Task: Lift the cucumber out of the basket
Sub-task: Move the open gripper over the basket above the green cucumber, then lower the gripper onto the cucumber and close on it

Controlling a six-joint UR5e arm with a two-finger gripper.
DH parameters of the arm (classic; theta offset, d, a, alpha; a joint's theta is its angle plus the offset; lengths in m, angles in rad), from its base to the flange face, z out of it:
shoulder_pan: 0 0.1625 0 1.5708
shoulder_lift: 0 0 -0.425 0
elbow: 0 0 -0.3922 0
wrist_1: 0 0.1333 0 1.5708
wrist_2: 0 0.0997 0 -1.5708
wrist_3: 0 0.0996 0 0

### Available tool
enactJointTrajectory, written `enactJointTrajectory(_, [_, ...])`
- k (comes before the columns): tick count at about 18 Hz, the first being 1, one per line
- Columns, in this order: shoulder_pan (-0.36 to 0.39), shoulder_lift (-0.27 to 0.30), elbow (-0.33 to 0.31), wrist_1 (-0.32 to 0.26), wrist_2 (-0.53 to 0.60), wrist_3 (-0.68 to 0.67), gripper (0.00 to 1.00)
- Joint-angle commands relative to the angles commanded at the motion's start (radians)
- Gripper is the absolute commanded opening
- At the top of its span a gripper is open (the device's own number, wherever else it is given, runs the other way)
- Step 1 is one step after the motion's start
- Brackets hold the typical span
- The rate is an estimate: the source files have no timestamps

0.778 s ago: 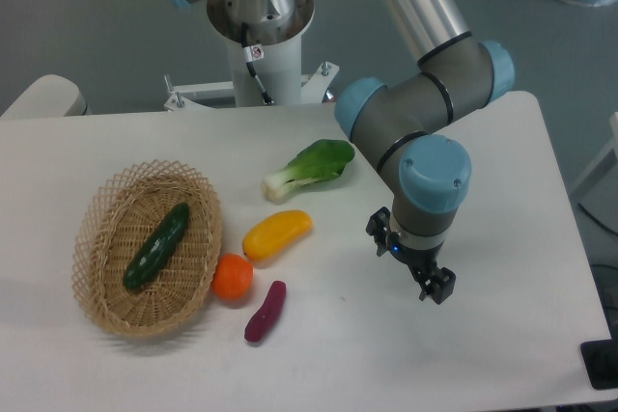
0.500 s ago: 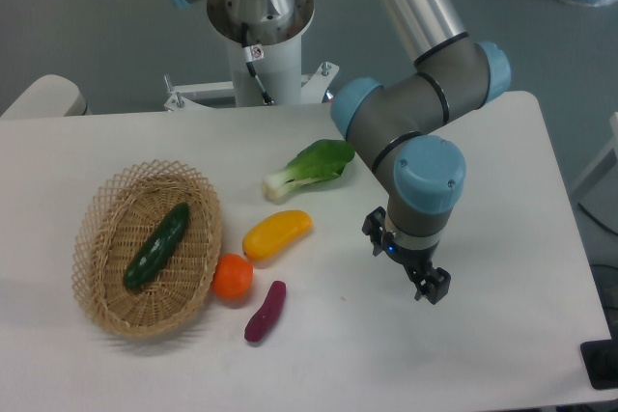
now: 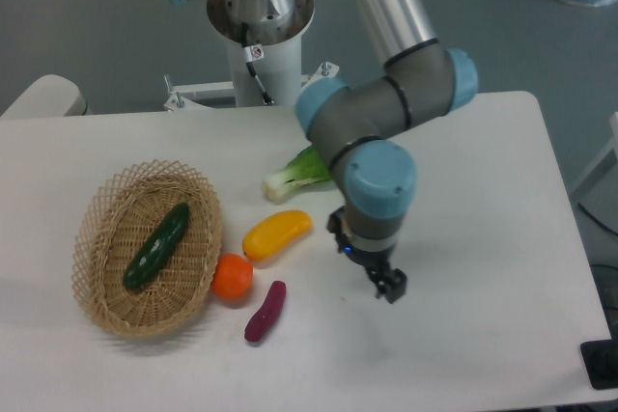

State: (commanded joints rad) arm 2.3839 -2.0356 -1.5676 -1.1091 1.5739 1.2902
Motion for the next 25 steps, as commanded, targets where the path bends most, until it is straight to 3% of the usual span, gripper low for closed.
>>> enactJointTrajectory(3, [-0.025,0.018,-0.017,-0.005,-0.006,-0.021,1.00])
enactJointTrajectory(15, [-0.247,0.051,-0.083,0.017,-0.072,-0.437,1.00])
enactJointTrajectory(20, [-0.310,0.051,-0.143,0.110,-0.069,-0.534,1.00])
enactJointTrajectory(25, [-0.362,0.052,-0.186,0.126,-0.060,-0.575,1.00])
